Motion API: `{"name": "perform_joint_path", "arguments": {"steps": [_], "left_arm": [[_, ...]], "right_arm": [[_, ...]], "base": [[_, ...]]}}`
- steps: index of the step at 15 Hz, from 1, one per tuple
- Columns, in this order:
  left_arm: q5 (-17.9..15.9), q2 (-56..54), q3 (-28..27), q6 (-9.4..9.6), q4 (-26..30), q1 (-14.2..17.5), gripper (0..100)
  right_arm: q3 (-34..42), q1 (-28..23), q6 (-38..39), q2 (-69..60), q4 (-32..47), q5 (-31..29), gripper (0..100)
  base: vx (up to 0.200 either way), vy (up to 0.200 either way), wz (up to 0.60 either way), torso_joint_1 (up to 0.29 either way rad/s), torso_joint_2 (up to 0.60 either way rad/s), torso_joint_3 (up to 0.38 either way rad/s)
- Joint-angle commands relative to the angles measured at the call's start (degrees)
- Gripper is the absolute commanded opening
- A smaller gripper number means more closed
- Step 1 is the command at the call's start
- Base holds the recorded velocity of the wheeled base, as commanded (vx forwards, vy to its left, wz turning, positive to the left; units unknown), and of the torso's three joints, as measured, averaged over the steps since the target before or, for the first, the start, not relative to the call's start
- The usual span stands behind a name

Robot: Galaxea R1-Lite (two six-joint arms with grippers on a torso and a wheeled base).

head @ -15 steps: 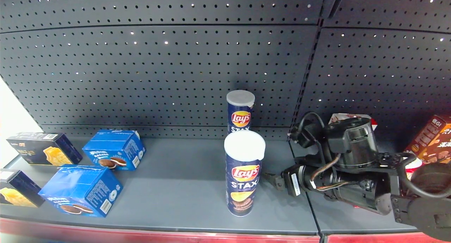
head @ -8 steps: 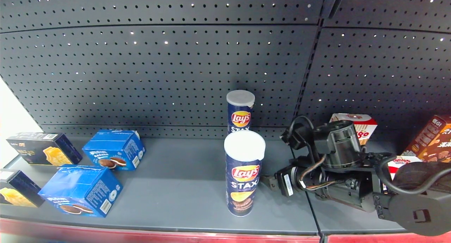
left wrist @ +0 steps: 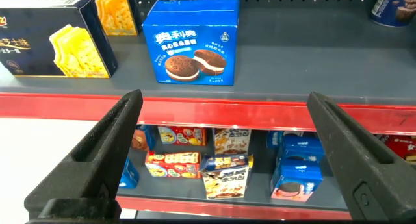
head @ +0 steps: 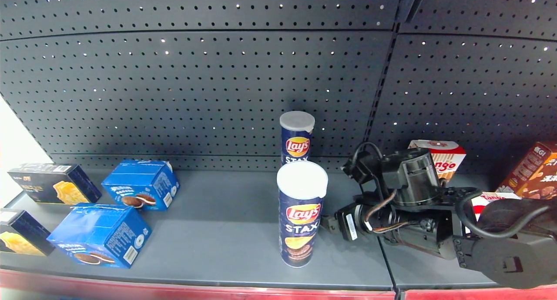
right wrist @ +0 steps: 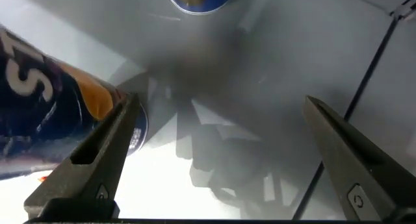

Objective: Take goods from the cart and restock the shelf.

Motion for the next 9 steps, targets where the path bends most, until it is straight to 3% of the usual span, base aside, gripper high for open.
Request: {"name": "perform_joint_path", "arguments": {"steps": [1,9], "left_arm": [[0.1,0.0,0.0,-0.01,0.0,0.0,100],[0.0,0.0,0.0,-0.01,0.0,0.0,100]], "right_arm": [[-0.3,0.0,0.0,0.3,0.0,0.0,100],[0.7,1.0,0.0,-0.3,-0.1,0.0,100]], "base": [[0.0,0.0,0.0,0.0,0.0,0.0],[0.0,0.0,0.0,0.0,0.0,0.0]]}}
